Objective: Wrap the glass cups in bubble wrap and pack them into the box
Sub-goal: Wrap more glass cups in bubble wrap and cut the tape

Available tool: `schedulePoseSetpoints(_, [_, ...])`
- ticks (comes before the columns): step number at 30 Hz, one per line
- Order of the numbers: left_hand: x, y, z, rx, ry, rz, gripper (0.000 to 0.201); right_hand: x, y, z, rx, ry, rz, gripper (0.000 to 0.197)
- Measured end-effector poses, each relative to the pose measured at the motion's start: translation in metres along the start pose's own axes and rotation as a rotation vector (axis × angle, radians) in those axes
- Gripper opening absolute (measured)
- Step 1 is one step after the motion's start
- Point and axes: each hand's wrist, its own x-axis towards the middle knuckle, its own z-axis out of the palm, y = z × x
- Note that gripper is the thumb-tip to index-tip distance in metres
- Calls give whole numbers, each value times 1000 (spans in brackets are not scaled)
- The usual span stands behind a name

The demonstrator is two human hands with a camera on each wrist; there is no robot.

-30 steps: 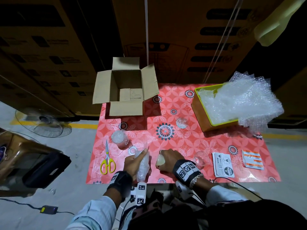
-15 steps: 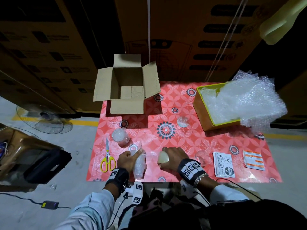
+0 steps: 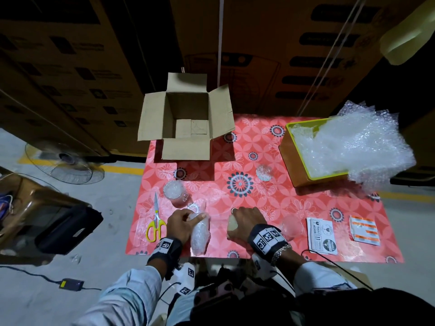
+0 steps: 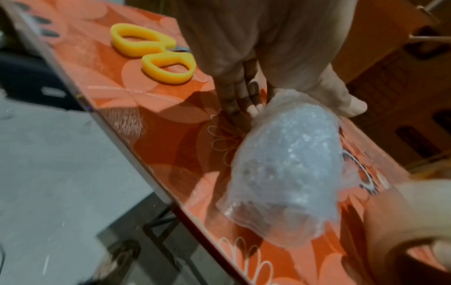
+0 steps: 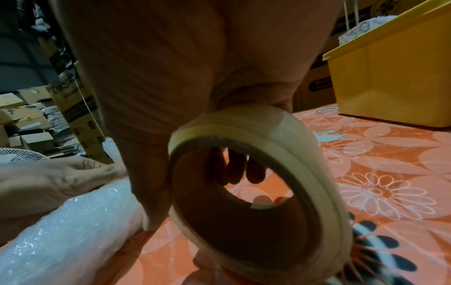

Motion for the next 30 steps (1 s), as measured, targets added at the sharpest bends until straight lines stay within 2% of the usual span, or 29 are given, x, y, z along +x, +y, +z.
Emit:
schedulePoseSetpoints(2, [-2,3,-1,50,-9,19,45,1,-1,2,-12,1,7,63])
schedulePoseSetpoints(7, [-3,-2,-2,135,-13,34,55,1,-1,2,-18,-20,28,88])
schedulePoseSetpoints(13, [-1,-9,-2,136,16,-13,67,-4,4,-4,-30,-45,0,90])
schedulePoseSetpoints(19, [-23,3,-12,101,121,-102,54,-12,12,-13,-7,7,-61,94])
schedulePoseSetpoints(22, [-37,-2,-27,61,202,-199,38,-20,15,-21,53,95,-105,86])
schedulePoseSetpoints(26, [-54,-22,-63,106,330,-343,25,-37,-1,-36,241,222,-218,56])
schedulePoseSetpoints(30, [-41,-46,-83,185,294,-448,34,-49,-28,-40,324,234,-280,31])
